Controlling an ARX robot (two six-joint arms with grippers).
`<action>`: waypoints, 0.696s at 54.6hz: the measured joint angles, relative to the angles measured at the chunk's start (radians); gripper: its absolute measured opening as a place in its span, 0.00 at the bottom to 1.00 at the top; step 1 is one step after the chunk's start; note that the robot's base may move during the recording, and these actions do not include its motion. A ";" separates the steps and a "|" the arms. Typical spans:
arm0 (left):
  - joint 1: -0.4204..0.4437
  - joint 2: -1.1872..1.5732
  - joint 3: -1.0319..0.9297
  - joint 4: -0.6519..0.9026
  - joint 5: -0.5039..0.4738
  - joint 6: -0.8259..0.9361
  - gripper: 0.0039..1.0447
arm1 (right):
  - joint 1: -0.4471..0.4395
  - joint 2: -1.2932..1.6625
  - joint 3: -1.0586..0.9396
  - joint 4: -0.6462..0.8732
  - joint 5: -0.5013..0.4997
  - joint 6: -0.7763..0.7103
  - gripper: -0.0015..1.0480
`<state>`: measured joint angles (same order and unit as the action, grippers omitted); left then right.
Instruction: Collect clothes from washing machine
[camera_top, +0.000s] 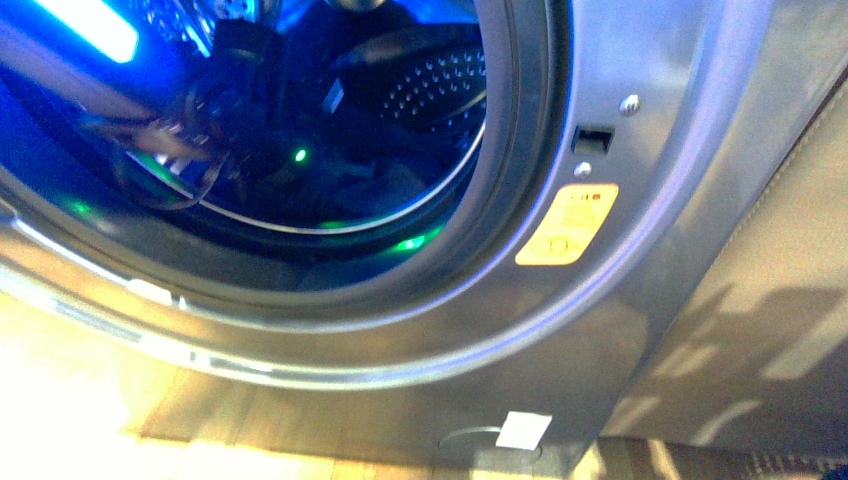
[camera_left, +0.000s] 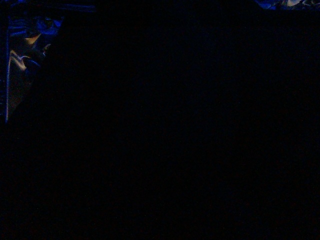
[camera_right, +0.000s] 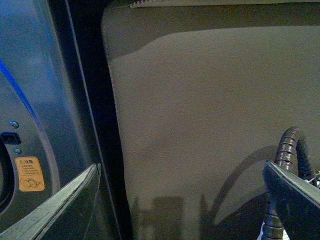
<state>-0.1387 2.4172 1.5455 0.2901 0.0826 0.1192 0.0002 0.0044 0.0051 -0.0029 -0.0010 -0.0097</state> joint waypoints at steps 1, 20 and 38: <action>0.000 -0.011 -0.015 0.008 0.001 0.000 0.14 | 0.000 0.000 0.000 0.000 0.000 0.000 0.93; -0.025 -0.187 -0.230 0.106 0.013 -0.002 0.14 | 0.000 0.000 0.000 0.000 0.000 0.000 0.93; -0.048 -0.367 -0.432 0.180 -0.005 -0.003 0.14 | 0.000 0.000 0.000 0.000 0.000 0.000 0.93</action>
<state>-0.1867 2.0506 1.1137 0.4698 0.0772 0.1162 0.0002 0.0044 0.0051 -0.0029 -0.0010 -0.0097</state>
